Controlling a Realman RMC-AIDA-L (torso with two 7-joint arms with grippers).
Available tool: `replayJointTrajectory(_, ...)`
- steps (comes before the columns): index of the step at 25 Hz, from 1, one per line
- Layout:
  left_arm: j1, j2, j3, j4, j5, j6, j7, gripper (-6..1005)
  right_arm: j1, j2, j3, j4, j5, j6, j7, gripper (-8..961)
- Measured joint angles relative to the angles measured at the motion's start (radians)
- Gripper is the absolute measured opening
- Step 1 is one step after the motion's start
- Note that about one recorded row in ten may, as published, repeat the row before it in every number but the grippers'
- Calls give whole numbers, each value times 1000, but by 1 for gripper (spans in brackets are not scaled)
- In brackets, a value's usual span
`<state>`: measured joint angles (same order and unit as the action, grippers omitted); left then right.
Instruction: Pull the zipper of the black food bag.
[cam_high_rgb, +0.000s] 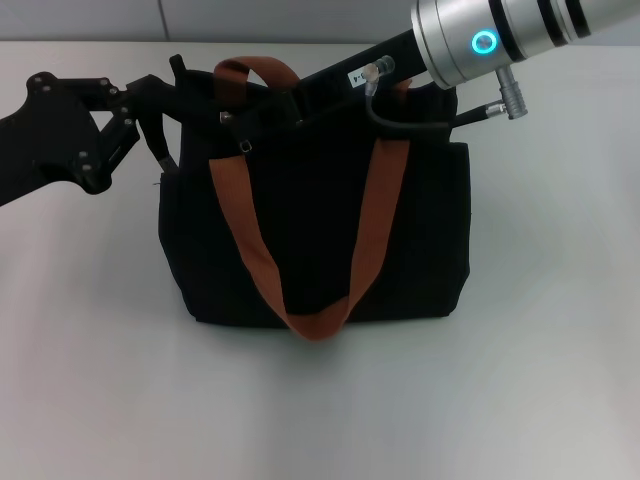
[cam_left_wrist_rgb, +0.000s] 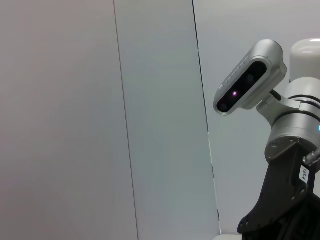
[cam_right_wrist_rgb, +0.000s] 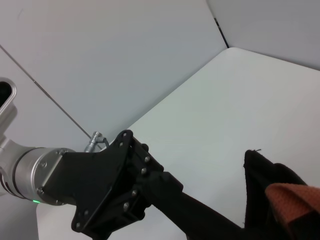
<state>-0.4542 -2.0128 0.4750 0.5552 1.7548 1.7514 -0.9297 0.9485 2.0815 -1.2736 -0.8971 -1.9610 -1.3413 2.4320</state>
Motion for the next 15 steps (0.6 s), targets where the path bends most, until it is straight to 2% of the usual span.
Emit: replayJointTrajectory(15,4,-3,-1,0,-3,22,-1,62,-12,5,-37,28,88,-7,-8,234)
